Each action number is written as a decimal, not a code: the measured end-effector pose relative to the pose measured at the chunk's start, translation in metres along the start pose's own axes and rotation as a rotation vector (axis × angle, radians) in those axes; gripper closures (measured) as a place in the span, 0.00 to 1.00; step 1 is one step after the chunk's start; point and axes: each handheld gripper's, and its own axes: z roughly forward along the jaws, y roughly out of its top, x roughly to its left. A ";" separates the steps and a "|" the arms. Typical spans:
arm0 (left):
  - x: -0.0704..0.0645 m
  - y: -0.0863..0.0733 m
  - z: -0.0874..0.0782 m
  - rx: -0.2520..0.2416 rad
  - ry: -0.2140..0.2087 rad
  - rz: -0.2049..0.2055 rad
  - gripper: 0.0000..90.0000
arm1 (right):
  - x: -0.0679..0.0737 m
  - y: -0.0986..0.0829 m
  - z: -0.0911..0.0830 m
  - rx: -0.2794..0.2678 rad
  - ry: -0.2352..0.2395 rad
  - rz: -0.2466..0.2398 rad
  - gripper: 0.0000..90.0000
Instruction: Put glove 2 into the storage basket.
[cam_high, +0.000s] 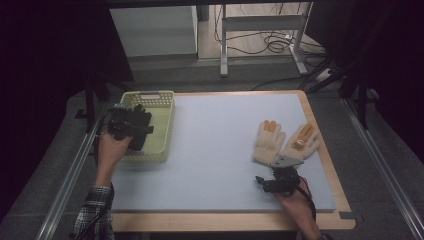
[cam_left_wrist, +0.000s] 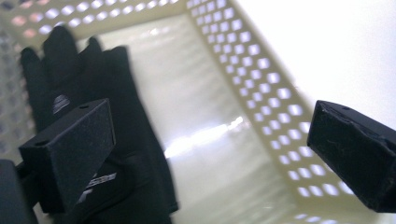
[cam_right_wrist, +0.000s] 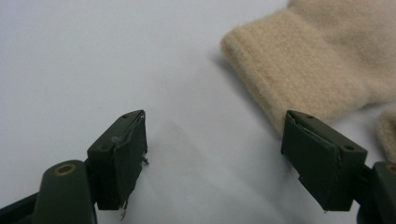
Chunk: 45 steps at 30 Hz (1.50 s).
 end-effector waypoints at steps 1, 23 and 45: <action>-0.004 0.000 -0.001 -0.009 -0.007 0.009 0.01 | 0.000 0.000 0.000 0.000 0.000 0.000 0.24; -0.095 -0.022 -0.005 -0.145 -0.219 0.182 0.02 | 0.000 0.000 0.000 0.001 0.000 0.001 0.24; -0.156 -0.096 0.046 -0.043 -0.205 0.308 0.02 | 0.000 0.000 0.000 0.000 0.000 0.001 0.24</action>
